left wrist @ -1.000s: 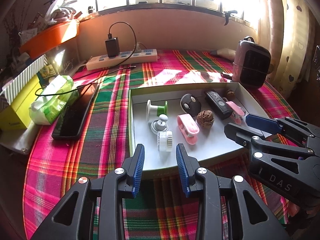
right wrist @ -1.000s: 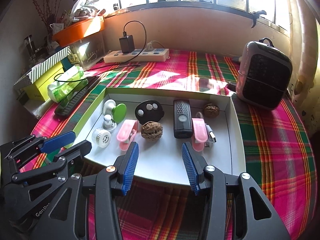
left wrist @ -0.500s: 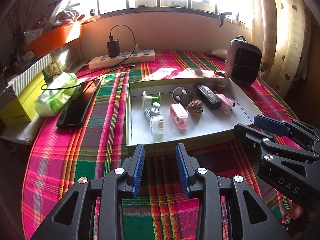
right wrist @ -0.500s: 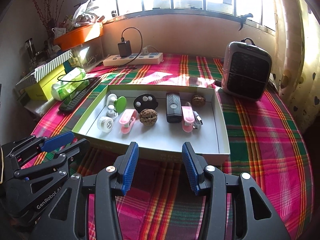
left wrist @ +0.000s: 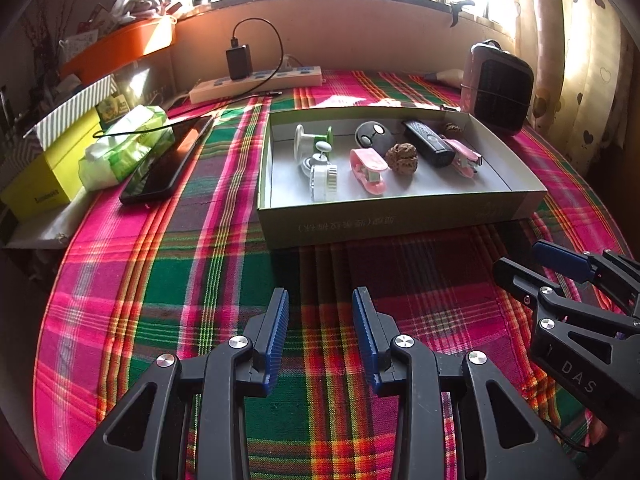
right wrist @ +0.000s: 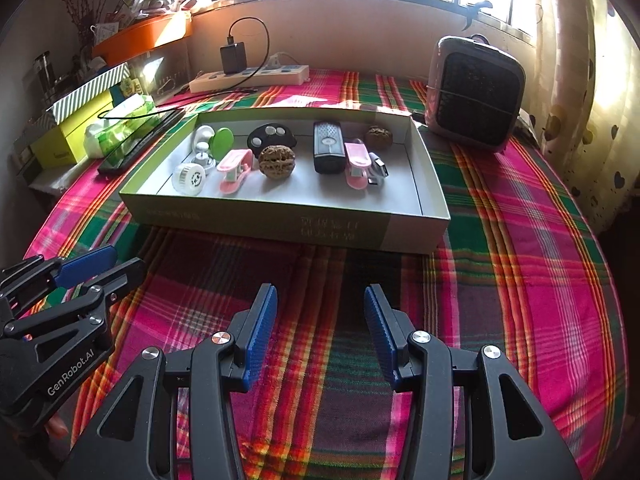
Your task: Organize objects
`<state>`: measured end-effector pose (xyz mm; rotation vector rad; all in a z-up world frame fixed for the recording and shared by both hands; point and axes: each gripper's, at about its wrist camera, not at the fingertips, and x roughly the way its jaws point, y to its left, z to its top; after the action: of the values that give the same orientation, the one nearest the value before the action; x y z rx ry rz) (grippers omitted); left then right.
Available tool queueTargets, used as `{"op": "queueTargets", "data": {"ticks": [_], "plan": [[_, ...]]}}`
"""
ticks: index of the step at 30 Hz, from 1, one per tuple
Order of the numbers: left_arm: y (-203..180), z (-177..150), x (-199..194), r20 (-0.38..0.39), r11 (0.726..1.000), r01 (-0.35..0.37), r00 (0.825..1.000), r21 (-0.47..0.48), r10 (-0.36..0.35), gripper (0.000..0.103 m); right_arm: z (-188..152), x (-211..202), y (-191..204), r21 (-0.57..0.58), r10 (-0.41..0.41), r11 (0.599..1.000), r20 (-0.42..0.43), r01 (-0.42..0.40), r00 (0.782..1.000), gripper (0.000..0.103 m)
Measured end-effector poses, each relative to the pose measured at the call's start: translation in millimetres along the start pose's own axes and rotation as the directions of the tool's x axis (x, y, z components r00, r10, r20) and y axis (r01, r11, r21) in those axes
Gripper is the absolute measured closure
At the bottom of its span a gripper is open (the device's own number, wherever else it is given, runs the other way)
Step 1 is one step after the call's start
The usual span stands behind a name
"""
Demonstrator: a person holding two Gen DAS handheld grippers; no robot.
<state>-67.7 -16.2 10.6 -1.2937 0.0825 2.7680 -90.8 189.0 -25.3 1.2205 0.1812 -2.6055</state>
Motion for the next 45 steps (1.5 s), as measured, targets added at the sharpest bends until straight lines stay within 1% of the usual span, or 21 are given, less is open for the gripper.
{"op": "queueTargets", "data": {"ticks": [4, 5, 6, 7, 9, 13, 21, 45], "plan": [[-4.2, -4.7, 3.1, -0.018, 1.000, 0.016, 1.000, 0.001, -0.016, 0.072, -3.9, 0.9, -3.6, 0.005, -0.015, 1.000, -0.014, 0.015, 1.000, 0.056], [-5.2, -5.3, 2.5, -0.012, 1.000, 0.017, 1.000, -0.001, -0.017, 0.072, -4.7, 0.9, -4.8, 0.009, -0.018, 1.000, -0.016, 0.018, 1.000, 0.056], [-6.3, -5.6, 2.4, -0.013, 1.000, 0.018, 1.000, 0.000, -0.018, 0.072, -5.2, 0.5, -6.6, 0.016, -0.017, 1.000, -0.017, 0.017, 1.000, 0.054], [-7.5, -5.7, 2.5, -0.013, 1.000, 0.022, 1.000, 0.003, -0.022, 0.072, -5.5, 0.5, -8.2, 0.021, -0.023, 0.999, -0.020, 0.024, 1.000, 0.049], [-9.4, -5.8, 2.4, -0.010, 1.000, 0.017, 1.000, 0.006, -0.017, 0.071, -6.0, 0.5, -11.4, 0.034, -0.033, 0.999, -0.024, 0.034, 0.999, 0.044], [-9.6, -4.8, 3.4, -0.006, 1.000, 0.024, 1.000, -0.008, -0.024, 0.067, -6.5, 0.6, -16.2, 0.049, -0.040, 0.998, -0.028, 0.041, 0.999, 0.042], [-11.0, -4.5, 3.8, -0.007, 1.000, 0.018, 1.000, -0.003, -0.018, 0.066, -6.3, 2.6, -20.8, 0.071, -0.050, 0.996, -0.038, 0.052, 0.998, 0.032], [-10.4, -4.5, 4.2, -0.007, 1.000, 0.022, 1.000, -0.007, -0.023, 0.066, -6.2, 2.9, -21.0, 0.071, -0.050, 0.996, -0.038, 0.052, 0.998, 0.031]]}}
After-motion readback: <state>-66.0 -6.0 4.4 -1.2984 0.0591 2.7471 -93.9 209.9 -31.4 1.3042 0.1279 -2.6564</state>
